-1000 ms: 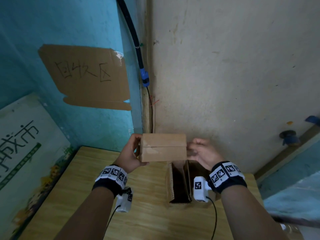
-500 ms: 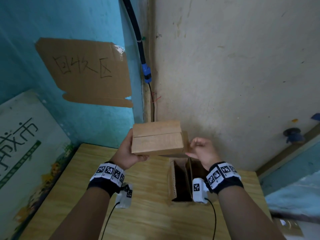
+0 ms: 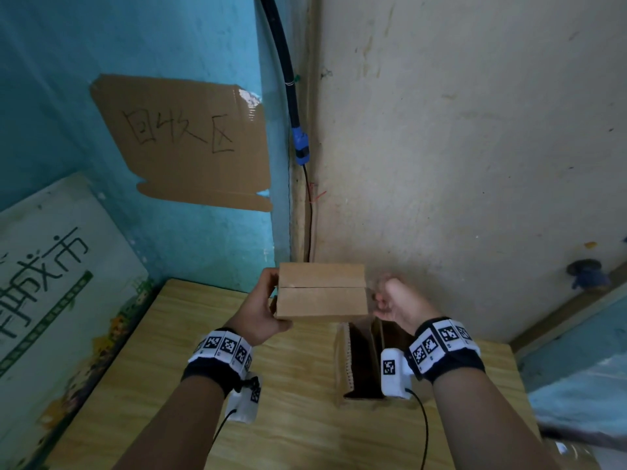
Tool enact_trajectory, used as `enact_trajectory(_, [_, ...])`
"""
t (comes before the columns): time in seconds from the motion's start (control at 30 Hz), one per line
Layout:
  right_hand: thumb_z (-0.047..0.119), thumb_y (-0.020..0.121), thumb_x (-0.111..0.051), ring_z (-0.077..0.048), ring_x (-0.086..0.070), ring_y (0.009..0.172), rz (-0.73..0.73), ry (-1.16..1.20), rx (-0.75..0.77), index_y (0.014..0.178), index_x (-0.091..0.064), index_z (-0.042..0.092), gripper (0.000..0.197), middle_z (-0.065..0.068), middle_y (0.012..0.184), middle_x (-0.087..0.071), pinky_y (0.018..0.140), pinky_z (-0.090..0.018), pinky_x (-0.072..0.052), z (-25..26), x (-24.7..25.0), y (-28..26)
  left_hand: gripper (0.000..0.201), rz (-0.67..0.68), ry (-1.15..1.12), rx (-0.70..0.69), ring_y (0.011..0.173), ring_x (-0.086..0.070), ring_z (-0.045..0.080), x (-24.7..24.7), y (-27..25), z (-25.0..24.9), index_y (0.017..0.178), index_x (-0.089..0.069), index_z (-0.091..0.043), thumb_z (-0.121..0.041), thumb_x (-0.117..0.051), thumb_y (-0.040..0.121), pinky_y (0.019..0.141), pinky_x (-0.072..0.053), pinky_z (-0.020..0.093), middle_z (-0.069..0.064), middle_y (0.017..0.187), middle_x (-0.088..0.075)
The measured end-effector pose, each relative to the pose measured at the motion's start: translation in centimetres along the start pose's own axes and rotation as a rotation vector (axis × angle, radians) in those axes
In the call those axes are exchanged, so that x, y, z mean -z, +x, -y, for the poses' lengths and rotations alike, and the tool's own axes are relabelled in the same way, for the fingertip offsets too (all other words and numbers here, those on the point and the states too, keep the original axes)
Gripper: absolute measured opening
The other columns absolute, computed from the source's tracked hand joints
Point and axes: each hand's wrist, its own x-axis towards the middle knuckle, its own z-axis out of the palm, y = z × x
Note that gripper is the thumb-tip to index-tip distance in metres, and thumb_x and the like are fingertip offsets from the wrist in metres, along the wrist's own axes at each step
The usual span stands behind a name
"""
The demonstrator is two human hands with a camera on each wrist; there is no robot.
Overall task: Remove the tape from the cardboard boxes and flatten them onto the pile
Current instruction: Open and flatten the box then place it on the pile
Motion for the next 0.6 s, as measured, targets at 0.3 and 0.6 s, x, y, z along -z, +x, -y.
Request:
enact_trajectory(0.3, [0.042, 0.095, -0.049, -0.032, -0.056, 0.121, 0.2, -0.009, 0.067, 0.129, -0.057, 0.018, 0.042, -0.013, 0.131, -0.059, 0.103, -0.057, -0.045, 0.6, -0.2, -2.0, 0.088, -0.007, 0.001, 0.042, 0.12, -0.055, 0.006, 0.4, -0.6, 0.9, 0.125, -0.04, -0.034, 0.007, -0.083, 0.06, 0.083, -0.056, 0.026, -0.018, 0.124, -0.054])
enact_trajectory(0.6, [0.049, 0.089, -0.048, -0.038, -0.05, 0.131, 0.216, 0.146, 0.111, 0.155, -0.04, 0.032, 0.068, -0.015, 0.154, -0.043, 0.097, -0.059, -0.05, 0.1, -0.8, -1.8, 0.085, -0.031, -0.046, 0.061, 0.111, -0.058, 0.001, 0.8, -1.3, 1.6, 0.127, -0.039, -0.023, 0.014, -0.079, 0.062, 0.081, -0.059, 0.03, -0.004, 0.125, -0.054])
